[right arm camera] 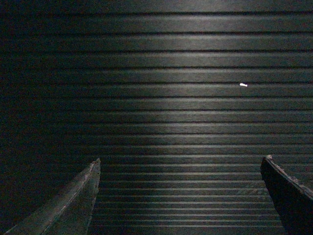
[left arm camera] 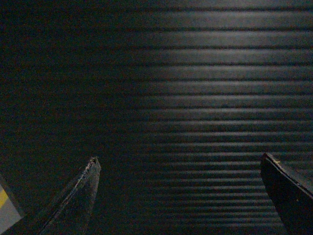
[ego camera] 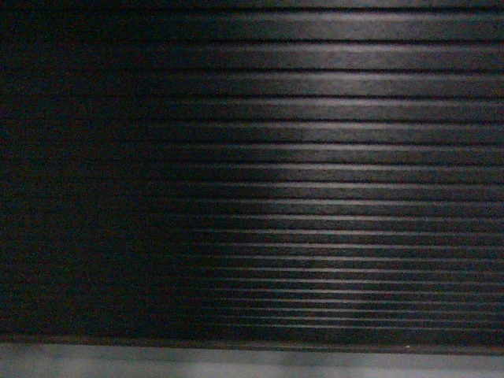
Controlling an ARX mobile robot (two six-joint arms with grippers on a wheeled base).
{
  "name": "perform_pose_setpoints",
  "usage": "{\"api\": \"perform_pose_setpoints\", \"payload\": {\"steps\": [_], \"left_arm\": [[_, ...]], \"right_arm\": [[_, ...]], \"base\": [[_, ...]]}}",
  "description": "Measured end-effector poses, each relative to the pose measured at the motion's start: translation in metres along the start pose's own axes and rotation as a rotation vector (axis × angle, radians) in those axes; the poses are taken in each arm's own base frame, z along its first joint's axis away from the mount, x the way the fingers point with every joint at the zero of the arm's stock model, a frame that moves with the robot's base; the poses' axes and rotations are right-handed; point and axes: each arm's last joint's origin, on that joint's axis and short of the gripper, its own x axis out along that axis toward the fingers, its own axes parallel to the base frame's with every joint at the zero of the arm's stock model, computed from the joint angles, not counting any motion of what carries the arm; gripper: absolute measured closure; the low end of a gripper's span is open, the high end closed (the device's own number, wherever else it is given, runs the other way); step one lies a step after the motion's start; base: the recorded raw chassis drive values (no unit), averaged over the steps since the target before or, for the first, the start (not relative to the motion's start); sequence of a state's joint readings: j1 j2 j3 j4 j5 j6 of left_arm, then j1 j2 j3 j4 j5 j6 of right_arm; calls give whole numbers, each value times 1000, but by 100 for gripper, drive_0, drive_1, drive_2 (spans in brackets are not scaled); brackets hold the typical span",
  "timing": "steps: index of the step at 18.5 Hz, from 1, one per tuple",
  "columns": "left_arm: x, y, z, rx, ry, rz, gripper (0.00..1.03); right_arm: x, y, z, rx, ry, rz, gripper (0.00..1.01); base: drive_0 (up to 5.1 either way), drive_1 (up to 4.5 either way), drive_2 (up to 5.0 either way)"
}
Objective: Place dark red mango on scale at checkout
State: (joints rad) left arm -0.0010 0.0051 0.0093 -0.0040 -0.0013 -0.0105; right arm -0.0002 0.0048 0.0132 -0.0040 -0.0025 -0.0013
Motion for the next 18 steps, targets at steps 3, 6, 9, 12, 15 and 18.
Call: {"api": "perform_pose_setpoints", "payload": {"steps": [3, 6, 9, 12, 15, 18], "left_arm": [[0, 0, 0, 5, 0, -2, 5], [0, 0, 0, 8, -1, 0, 5], [0, 0, 0, 10, -1, 0, 5], [0, 0, 0, 10, -1, 0, 5], [0, 0, 0, 11, -1, -2, 5], [0, 0, 0, 11, 0, -2, 5]], "right_arm": [[0, 0, 0, 2, -1, -4, 3], [0, 0, 0, 1, 0, -2, 3], [0, 0, 0, 0, -1, -2, 3], [0, 0, 0, 0, 0, -2, 3], [0, 0, 0, 2, 0, -3, 3], [0, 0, 0, 2, 0, -3, 3]], "base": [[0, 0, 0], [0, 0, 0], [0, 0, 0], [0, 0, 0], [0, 0, 0], [0, 0, 0]]}}
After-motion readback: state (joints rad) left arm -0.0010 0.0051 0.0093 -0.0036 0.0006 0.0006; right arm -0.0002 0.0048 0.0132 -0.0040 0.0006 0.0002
